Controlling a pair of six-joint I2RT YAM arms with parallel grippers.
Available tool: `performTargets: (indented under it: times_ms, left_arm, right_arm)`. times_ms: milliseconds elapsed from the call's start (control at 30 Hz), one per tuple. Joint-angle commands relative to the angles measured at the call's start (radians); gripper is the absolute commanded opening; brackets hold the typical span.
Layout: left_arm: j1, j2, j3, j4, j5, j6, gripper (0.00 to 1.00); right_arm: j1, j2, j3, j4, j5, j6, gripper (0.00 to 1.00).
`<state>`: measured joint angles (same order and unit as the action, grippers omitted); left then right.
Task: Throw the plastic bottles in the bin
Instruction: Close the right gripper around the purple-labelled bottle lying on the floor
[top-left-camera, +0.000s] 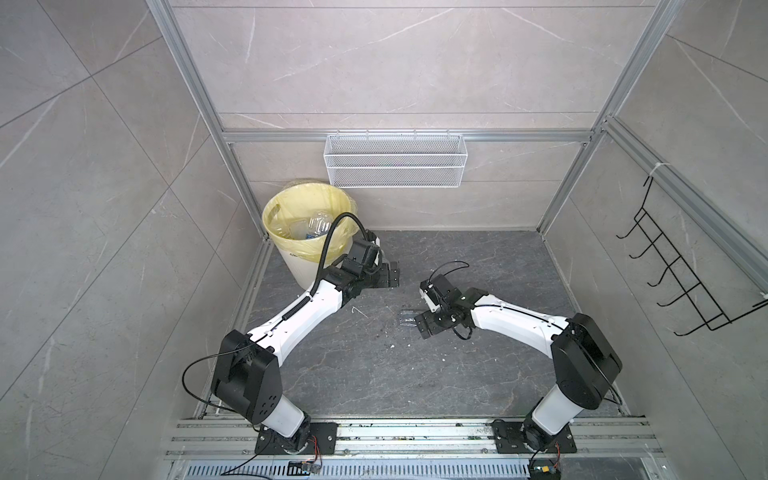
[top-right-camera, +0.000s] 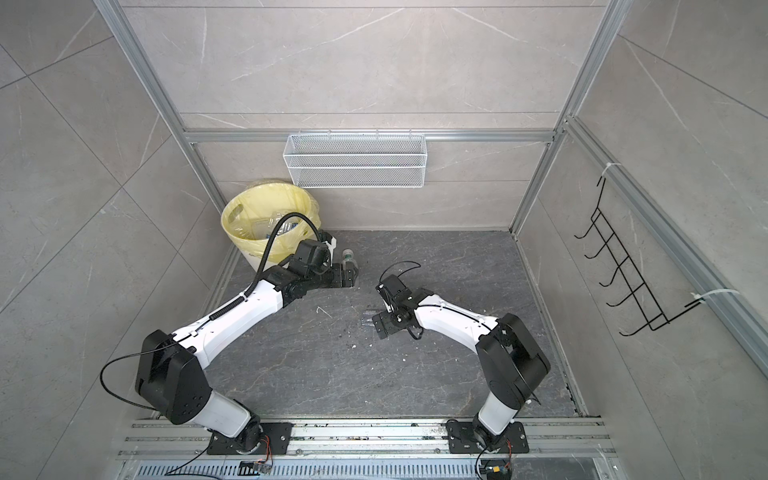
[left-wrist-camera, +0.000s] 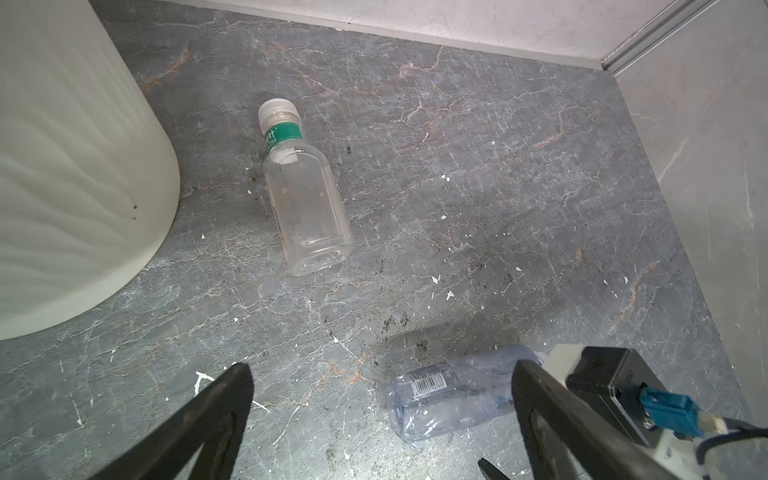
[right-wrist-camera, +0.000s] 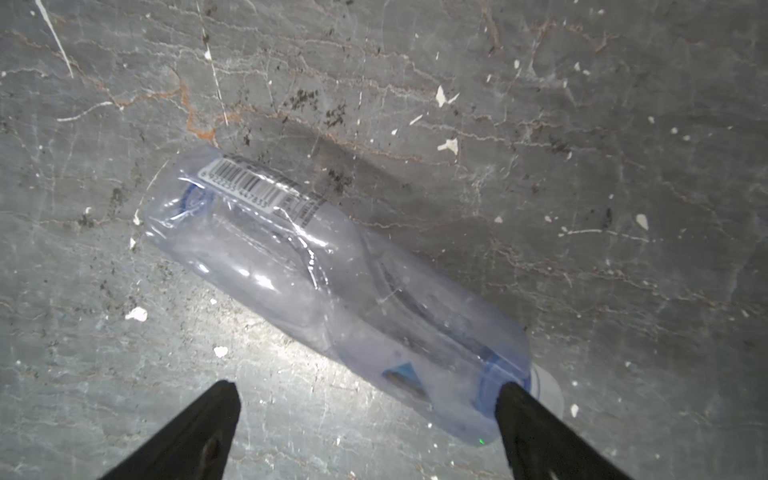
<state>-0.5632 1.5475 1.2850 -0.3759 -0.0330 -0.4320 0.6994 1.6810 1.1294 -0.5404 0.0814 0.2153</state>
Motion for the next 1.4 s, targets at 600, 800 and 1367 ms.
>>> performTargets:
  times_ms: [600,800,1367]
  left_arm:
    - [0.002,-0.020,0.007,0.026,0.025,-0.023,1.00]
    - [0.005,-0.017,0.008,0.029,0.043,-0.035,1.00]
    - [0.009,-0.009,0.008,0.035,0.077,-0.051,1.00]
  right_arm:
    - [0.003,0.077,0.050,-0.046,0.130,-0.017,1.00]
    - [-0.006,0.114,0.071,-0.031,0.134,-0.010,1.00]
    - [-0.045,0.145,0.055,-0.008,0.129,0.072,0.75]
